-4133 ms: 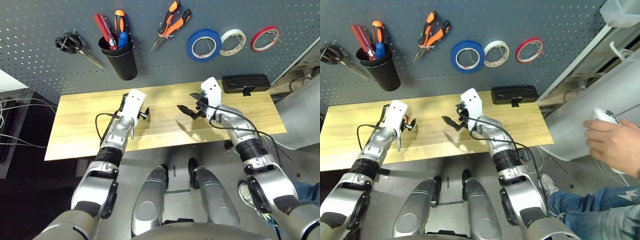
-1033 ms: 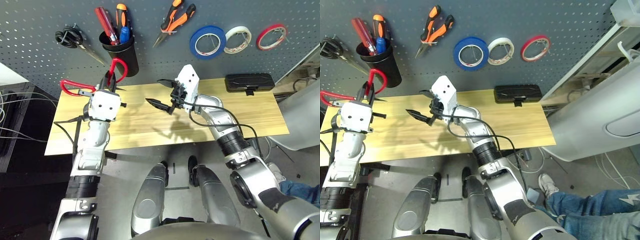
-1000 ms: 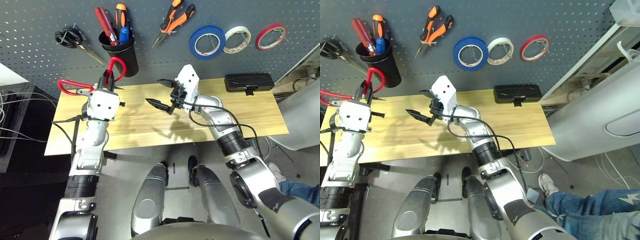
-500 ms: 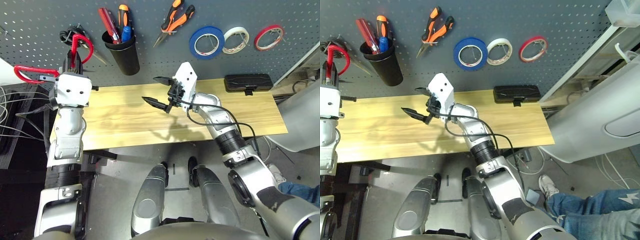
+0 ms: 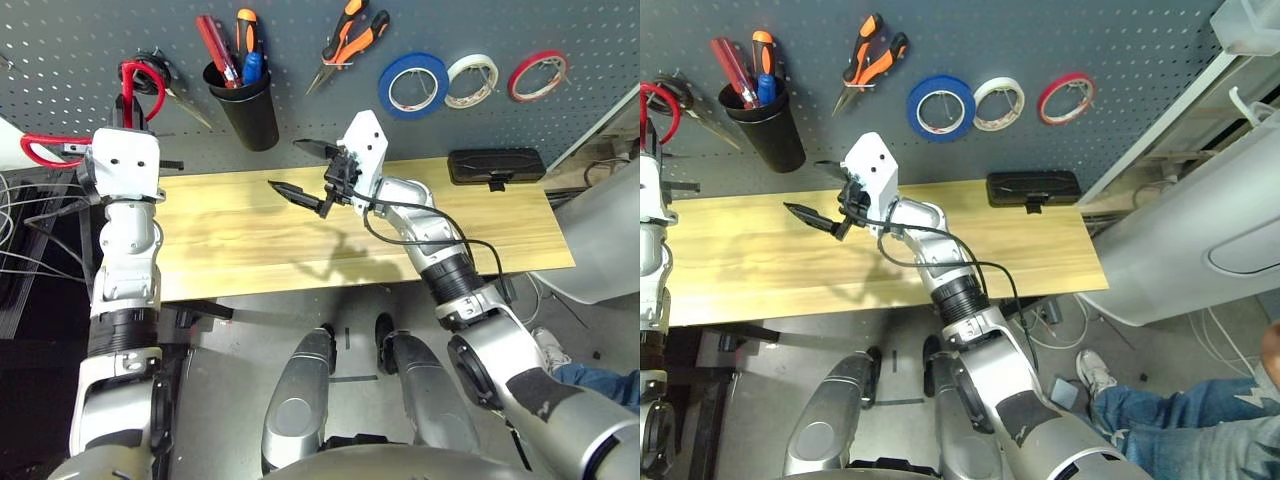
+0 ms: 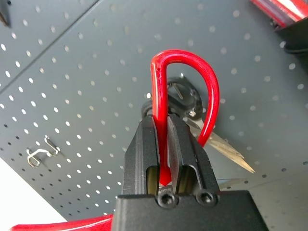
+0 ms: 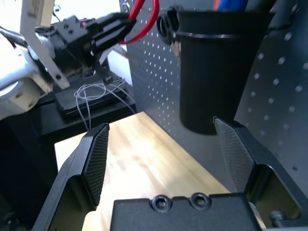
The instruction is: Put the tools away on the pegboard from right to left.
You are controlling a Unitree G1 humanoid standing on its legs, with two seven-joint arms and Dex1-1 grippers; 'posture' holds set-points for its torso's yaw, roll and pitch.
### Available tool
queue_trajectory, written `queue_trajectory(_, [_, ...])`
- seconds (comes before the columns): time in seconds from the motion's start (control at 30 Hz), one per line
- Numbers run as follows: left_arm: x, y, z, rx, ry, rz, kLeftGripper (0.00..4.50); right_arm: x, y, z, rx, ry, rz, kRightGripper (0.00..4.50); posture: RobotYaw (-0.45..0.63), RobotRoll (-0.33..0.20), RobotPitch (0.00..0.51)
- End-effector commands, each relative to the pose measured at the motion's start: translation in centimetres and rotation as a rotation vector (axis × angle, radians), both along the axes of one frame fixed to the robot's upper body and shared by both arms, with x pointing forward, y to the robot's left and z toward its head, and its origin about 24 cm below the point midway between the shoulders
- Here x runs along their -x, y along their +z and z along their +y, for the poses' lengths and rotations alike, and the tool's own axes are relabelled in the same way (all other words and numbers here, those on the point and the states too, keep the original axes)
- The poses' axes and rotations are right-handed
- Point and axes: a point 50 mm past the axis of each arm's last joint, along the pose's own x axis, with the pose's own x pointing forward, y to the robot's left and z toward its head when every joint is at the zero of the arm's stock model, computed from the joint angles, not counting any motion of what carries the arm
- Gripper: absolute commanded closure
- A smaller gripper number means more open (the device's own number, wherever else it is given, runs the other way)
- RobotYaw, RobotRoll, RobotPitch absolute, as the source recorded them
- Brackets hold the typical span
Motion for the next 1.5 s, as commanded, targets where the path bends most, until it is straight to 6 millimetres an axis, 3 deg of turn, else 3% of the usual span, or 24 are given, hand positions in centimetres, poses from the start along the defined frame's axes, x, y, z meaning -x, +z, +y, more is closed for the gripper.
queue_trajectory(0.03, [0.3, -0.3, 0.9, 0.033, 0.029, -0.005, 4.39, 0.3, 0.4, 0.8, -0.027, 0.025, -0.005, 0.00, 0.18, 0.000, 0.253])
queue_trajectory(0.43, [0.9, 0.1, 0.3, 0.008, -0.002, -0.066, 4.39, 0.4, 0.2, 0.7, -0.019, 0.034, 0.000, 0.00, 0.18, 0.000, 0.260])
queue_trajectory(0.87, [0.4, -0.8, 2.6, 0.141, 0.069, -0.033, 4.39, 0.2, 0.3, 0.8, -0.021, 0.029, 0.004, 0.00, 0.17, 0.000, 0.257])
queue_trajectory(1.13, [-0.7, -0.8, 2.2, 0.134, 0.036, 0.004, 4.39, 0.1, 0.2, 0.7, -0.021, 0.014, 0.003, 0.00, 0.17, 0.000, 0.249])
queue_trajectory(1.5, [-3.5, -0.9, 0.7, 0.129, -0.090, 0.138, 4.39, -0.8, 0.3, -0.2, -0.035, -0.079, -0.002, 0.00, 0.17, 0.000, 0.236])
